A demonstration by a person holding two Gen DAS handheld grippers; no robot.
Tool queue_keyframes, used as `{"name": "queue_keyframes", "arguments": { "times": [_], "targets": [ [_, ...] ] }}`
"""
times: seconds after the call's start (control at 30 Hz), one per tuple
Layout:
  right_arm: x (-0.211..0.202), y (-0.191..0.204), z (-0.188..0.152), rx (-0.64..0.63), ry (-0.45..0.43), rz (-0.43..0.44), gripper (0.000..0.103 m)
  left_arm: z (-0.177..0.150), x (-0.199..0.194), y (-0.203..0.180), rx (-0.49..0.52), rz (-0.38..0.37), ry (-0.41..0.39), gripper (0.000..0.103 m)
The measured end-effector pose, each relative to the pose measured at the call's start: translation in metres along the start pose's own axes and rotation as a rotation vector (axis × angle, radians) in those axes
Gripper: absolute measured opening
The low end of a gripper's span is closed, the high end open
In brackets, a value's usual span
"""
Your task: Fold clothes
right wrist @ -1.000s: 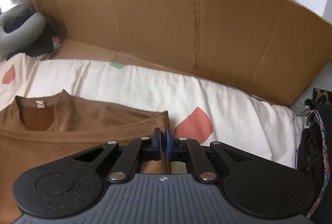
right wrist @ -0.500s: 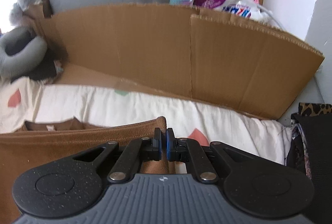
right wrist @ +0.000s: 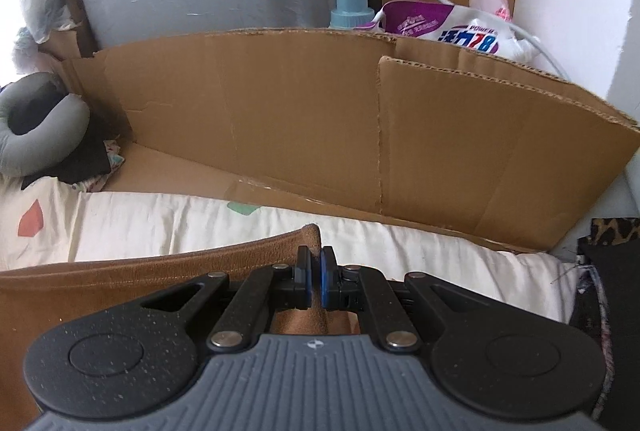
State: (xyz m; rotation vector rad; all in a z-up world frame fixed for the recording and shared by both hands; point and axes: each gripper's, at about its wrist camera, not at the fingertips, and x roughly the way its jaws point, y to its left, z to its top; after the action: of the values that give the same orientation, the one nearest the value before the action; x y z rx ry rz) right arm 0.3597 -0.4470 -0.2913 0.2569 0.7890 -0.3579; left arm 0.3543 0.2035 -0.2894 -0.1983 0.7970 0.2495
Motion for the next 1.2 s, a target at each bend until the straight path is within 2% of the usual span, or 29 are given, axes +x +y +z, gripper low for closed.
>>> {"name": "queue_keyframes", "arguments": {
  "times": [0.27,0.5,0.67,0.93,1.2],
  "targets": [
    [0.046,0.008,0.001,-0.054,0.070,-0.046,0.002,0.001,0.047,-0.007,0.027,0.007,0.075,0.004],
    [0.082,0.016,-0.004,-0.085,0.133,-0.103,0.002,0.006,0.077,-0.018,0.069,0.047,0.098,0.004],
    [0.091,0.021,-0.002,-0.098,0.143,-0.123,0.002,0.012,0.088,-0.026,0.087,0.064,0.102,0.004],
    [0.089,0.018,0.004,-0.077,0.107,-0.133,0.002,0.027,0.085,-0.031,0.096,0.060,0.085,0.004],
    [0.109,0.018,0.003,-0.106,0.143,-0.155,0.002,0.031,0.112,-0.034,0.086,0.071,0.129,0.004]
  ]
}}
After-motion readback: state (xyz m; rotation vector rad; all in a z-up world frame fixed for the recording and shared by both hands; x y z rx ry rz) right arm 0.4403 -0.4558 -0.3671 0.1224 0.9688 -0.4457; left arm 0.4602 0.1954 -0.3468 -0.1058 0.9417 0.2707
